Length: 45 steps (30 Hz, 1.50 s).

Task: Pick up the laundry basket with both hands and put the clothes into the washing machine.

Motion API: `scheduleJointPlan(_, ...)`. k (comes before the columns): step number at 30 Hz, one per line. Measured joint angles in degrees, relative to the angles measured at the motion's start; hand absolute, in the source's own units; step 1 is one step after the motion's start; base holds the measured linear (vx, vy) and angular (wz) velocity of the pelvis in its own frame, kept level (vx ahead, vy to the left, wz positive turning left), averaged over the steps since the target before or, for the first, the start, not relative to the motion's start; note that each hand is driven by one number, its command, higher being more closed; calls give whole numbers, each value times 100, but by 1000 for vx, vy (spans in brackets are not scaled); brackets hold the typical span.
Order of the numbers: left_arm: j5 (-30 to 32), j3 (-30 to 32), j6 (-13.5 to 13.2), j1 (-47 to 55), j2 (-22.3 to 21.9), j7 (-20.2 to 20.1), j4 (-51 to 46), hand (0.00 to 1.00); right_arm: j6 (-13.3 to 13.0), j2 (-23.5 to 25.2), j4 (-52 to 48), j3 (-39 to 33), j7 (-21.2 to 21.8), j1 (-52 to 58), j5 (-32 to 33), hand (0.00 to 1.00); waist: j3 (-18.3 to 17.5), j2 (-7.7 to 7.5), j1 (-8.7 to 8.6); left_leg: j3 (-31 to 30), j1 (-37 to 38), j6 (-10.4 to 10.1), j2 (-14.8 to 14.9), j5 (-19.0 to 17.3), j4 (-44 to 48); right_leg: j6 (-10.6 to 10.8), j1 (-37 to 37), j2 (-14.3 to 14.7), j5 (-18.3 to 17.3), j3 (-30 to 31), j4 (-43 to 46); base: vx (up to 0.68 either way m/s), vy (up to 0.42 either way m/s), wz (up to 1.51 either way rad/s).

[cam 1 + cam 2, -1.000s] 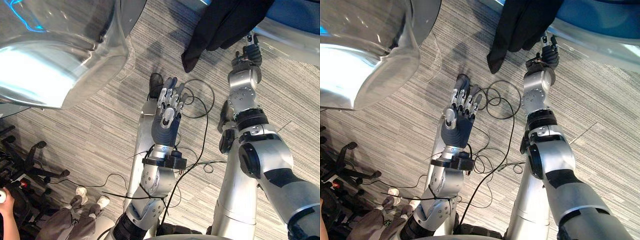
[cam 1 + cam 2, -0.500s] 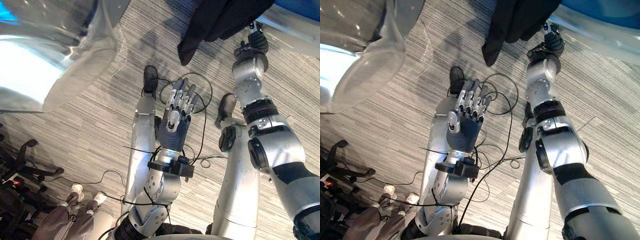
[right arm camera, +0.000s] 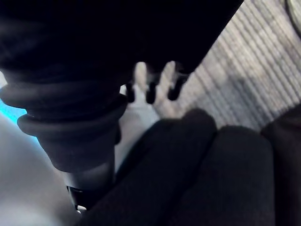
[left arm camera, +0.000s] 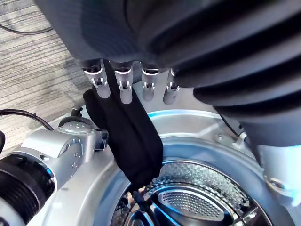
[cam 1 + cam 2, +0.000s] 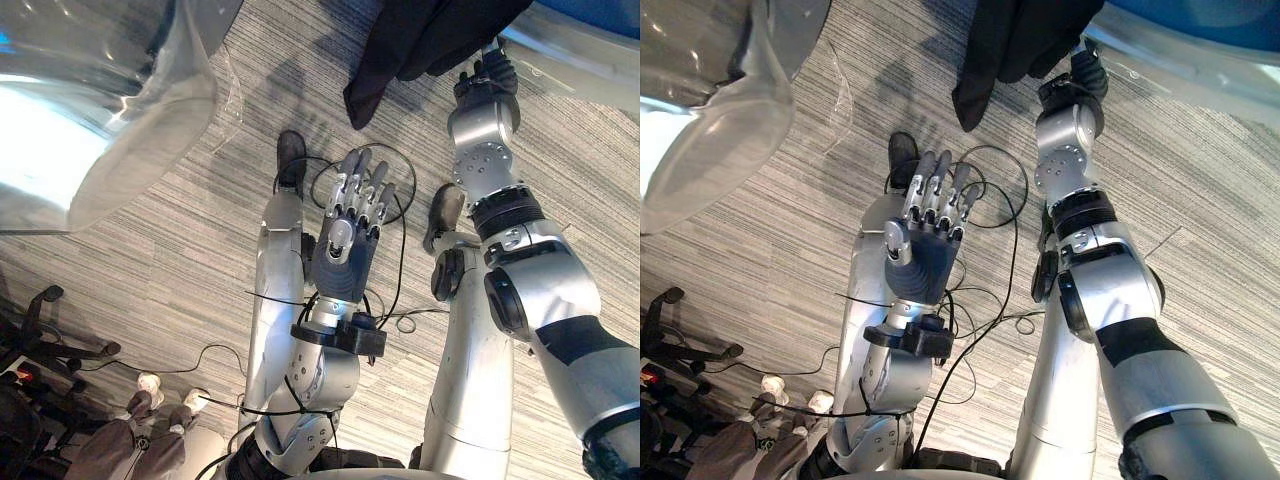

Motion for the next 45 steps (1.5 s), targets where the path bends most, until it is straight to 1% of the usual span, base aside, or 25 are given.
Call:
scheduleJointPlan(2,-57,40,-25,4,-19,1,0,0,-113,85,-115,-9,-75,3,22,0,0,0,8,-9,-16,-19,-1,14,-2,-27,-48,7,-11,-4,57,3,-23,5)
scheduleJointPlan(4,-81,94,-34,4,-32,2,-1,0,-146,135,-216,-13,-89,15,125,0,0,0,5,-40,-30,-38,-5,25,1,-60,-68,9,-29,-34,99,4,-29,3)
scheduleJointPlan(6,-104,188,-46,5,-33,9,1,0,-200,200,-552,0,-167,115,237,0,0,0,18,-136,-62,-92,-8,54,-22,-112,-88,18,-52,-134,123,4,-40,4)
scheduleJointPlan(9,-103,194,-50,5,-34,10,3,0,-441,361,-909,14,-205,194,373,0,0,-1,21,-156,-88,-119,-6,73,-68,-139,-143,18,-65,-167,156,6,-40,6)
scheduleJointPlan(10,-103,197,-50,5,-34,11,4,0,-569,438,-1208,43,-205,317,390,0,0,-1,27,-176,-102,-127,-3,78,-72,-144,-153,21,-65,-187,164,0,0,0)
scheduleJointPlan(11,-103,204,-50,5,-34,12,5,0,-641,491,-1315,55,-205,361,390,0,0,-1,25,-193,-105,-136,-4,83,-72,-149,-153,21,-63,-203,164,10,-31,1)
scheduleJointPlan(12,-102,235,-50,5,-34,12,5,0,-796,603,-1381,60,-212,367,390,100,-5,-13,22,-211,-107,-143,-2,87,-80,-153,-152,22,-64,-220,165,0,0,0)
scheduleJointPlan(13,-101,278,-51,6,-35,14,6,0,-913,692,-1471,59,-263,369,390,100,-4,-14,20,-220,-106,-153,1,94,-100,-160,-152,22,-66,-232,162,0,0,0)
scheduleJointPlan(16,-100,402,-52,6,-42,104,11,0,-1120,835,-1543,61,-298,369,390,100,-5,-16,27,-246,-104,-176,6,108,-130,-187,-153,20,-76,-262,162,13,-34,3)
scheduleJointPlan(21,-102,406,-56,6,-43,110,16,0,-1164,884,-1579,45,-298,367,387,100,-6,-22,48,-271,-59,-220,-1,172,-265,-212,-153,-6,-88,-285,160,12,-33,9)
scheduleJointPlan(28,-103,387,-68,6,-43,110,26,0,-1166,922,-1579,-137,-296,362,390,100,-7,-26,68,-279,-37,-221,-36,199,-308,-216,-151,-13,-89,-294,156,8,-19,2)
scheduleJointPlan(36,-104,357,-67,6,-42,111,101,0,-1215,1160,-1803,-607,-295,354,456,100,-7,-26,102,-275,-34,-219,-41,199,-293,-217,-150,-13,-88,-282,151,0,0,0)
scheduleJointPlan(38,-103,352,-65,5,-41,111,121,0,-1264,1246,-1948,-752,-295,357,555,100,-7,-26,112,-271,-34,-218,-45,198,-277,-217,-149,-13,-88,-272,160,0,0,0)
scheduleJointPlan(41,-102,352,-64,2,-41,111,220,0,-1428,1358,-2293,-782,-297,491,630,100,-7,-26,117,-261,-33,-217,-43,197,-262,-217,-149,-13,-89,-259,169,0,0,0)
scheduleJointPlan(43,-99,352,-35,1,-41,134,317,0,-1496,1502,-3040,-750,-297,905,616,100,-7,-26,117,-248,-29,-216,-12,196,-205,-217,-145,-10,-88,-242,184,0,0,0)
scheduleJointPlan(44,-94,352,-30,0,-41,135,316,0,-1498,1510,-3125,-730,-297,958,609,100,-7,-26,116,-244,-28,-215,-11,195,-199,-217,-144,-8,-88,-235,188,0,0,0)
scheduleJointPlan(45,-88,351,-24,0,-40,135,316,0,-1517,1531,-3423,-629,-297,1165,588,100,-7,-26,108,-226,-21,-208,-8,188,-155,-216,-139,-1,-88,-209,206,17,-15,-7)
